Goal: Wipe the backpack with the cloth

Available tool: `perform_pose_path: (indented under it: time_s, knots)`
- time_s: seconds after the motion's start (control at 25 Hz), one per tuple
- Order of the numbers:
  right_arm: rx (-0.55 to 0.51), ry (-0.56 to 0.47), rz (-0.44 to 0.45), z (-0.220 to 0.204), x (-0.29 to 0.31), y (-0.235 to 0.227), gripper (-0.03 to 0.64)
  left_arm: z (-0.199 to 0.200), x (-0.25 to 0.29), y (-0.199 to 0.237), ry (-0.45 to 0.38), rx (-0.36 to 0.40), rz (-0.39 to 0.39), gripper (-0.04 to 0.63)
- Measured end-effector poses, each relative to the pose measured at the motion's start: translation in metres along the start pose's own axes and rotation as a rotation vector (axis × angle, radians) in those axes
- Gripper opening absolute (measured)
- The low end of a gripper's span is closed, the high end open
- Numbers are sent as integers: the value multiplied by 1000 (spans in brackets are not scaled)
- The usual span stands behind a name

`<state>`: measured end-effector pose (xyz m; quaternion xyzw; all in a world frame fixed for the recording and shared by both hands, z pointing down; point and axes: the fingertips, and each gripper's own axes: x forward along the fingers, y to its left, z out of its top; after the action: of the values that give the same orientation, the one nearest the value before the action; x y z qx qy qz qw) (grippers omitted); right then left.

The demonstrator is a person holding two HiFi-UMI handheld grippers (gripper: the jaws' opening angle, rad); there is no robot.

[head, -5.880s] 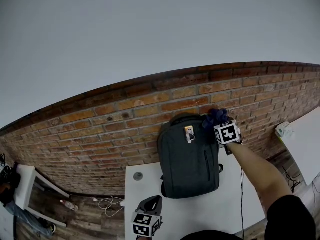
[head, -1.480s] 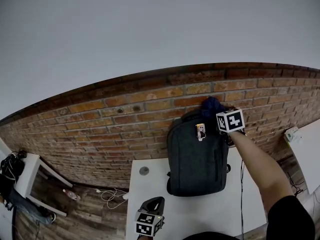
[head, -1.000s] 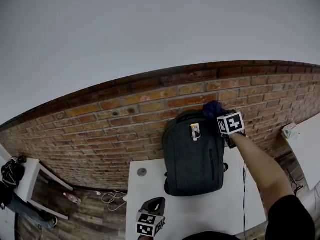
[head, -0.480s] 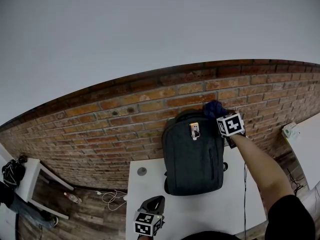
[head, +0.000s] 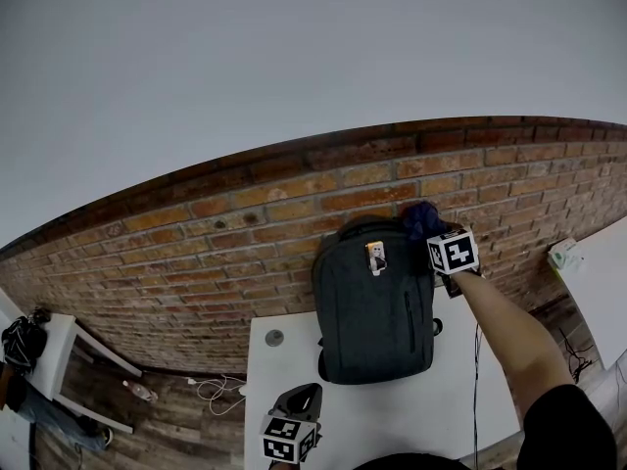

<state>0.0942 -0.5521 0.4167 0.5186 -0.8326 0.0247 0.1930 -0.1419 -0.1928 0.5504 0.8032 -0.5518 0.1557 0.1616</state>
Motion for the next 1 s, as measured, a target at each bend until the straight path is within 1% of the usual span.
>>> perform_pose_path:
  time_s: [0.16,0.28,0.56,0.8,1.0]
  knots:
    - [13,19,-3,-19,-3,-6,49,4,1,-3,-6,11,-11,-18]
    - [25,12,5,-32,-6,-7,48,5,2,-4,-4,16,-18,-18]
    - [66,1,-3,-48,-13,-7,48,9,3,-14,-6,27,-39,-18]
    - [125,9,-9,-63,-16,-6,48,5,5,-14,1,24,-40,-18]
    - [143,18,-5,-78,-19,-4,48,2,7,-17,11,25,-49,-18]
